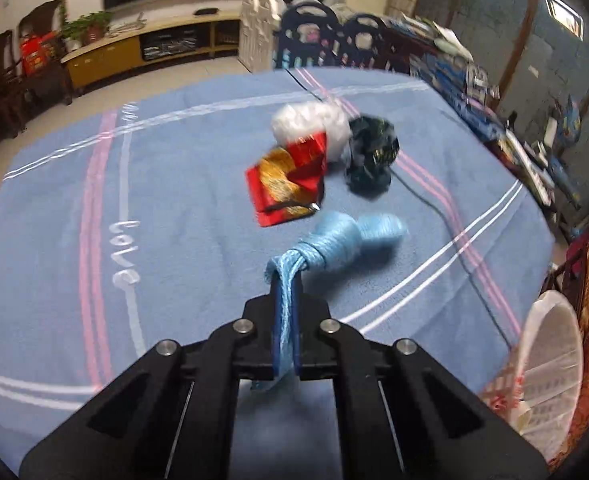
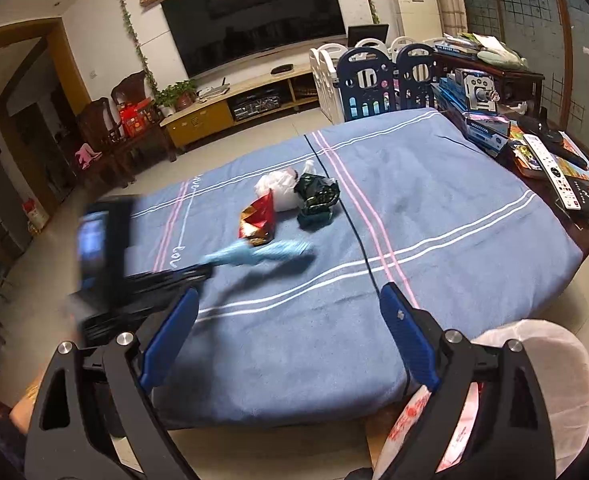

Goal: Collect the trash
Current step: 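Move back over the table and grasp the light-blue cloth with the left tool, then grasp the dark green bag with the right tool while the left tool holds the cloth, then carry the cloth and green bag over the pink bin and open both tools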

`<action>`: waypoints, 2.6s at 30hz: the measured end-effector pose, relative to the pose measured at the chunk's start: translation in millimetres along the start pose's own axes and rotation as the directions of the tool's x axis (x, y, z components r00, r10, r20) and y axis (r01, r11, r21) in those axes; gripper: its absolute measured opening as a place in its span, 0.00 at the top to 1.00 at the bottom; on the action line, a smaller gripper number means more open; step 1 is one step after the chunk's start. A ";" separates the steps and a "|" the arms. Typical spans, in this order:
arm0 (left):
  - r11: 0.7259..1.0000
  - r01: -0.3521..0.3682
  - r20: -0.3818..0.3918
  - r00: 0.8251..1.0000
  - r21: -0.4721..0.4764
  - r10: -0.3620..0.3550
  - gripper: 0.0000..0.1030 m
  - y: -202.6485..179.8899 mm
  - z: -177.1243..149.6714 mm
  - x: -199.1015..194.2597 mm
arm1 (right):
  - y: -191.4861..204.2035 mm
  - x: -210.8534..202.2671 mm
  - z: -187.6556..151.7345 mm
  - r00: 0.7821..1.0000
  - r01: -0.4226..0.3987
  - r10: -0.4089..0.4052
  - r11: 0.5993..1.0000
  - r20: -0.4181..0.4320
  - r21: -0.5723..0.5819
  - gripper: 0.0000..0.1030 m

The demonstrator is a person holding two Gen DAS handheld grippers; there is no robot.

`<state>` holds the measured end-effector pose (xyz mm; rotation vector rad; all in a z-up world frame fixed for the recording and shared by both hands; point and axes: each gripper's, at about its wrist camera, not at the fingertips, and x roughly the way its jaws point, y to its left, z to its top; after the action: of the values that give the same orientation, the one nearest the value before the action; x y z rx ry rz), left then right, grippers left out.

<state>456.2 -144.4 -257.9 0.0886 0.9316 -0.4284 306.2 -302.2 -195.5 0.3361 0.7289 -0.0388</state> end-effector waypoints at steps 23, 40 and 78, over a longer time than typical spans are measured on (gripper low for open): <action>0.964 -0.068 0.269 0.953 -0.257 0.139 0.95 58.0 -37.5 -184.9 | 6.2 203.5 66.7 0.974 0.152 -0.169 0.982 -0.149 -0.114 0.94; 0.955 -0.126 0.221 0.957 -0.270 0.189 0.95 62.3 -32.9 -172.1 | 91.6 -0.5 0.8 0.997 -0.048 0.060 0.967 0.041 -0.251 0.94; 0.893 0.357 -0.016 0.930 0.273 -0.367 0.95 -159.9 -57.4 -110.9 | -71.9 -144.7 -59.3 0.990 0.140 -0.135 0.982 0.051 -0.125 0.94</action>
<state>292.0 -240.2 -187.0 0.1574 0.8491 -0.9034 148.9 -363.3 -162.0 0.1611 0.7080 -0.1289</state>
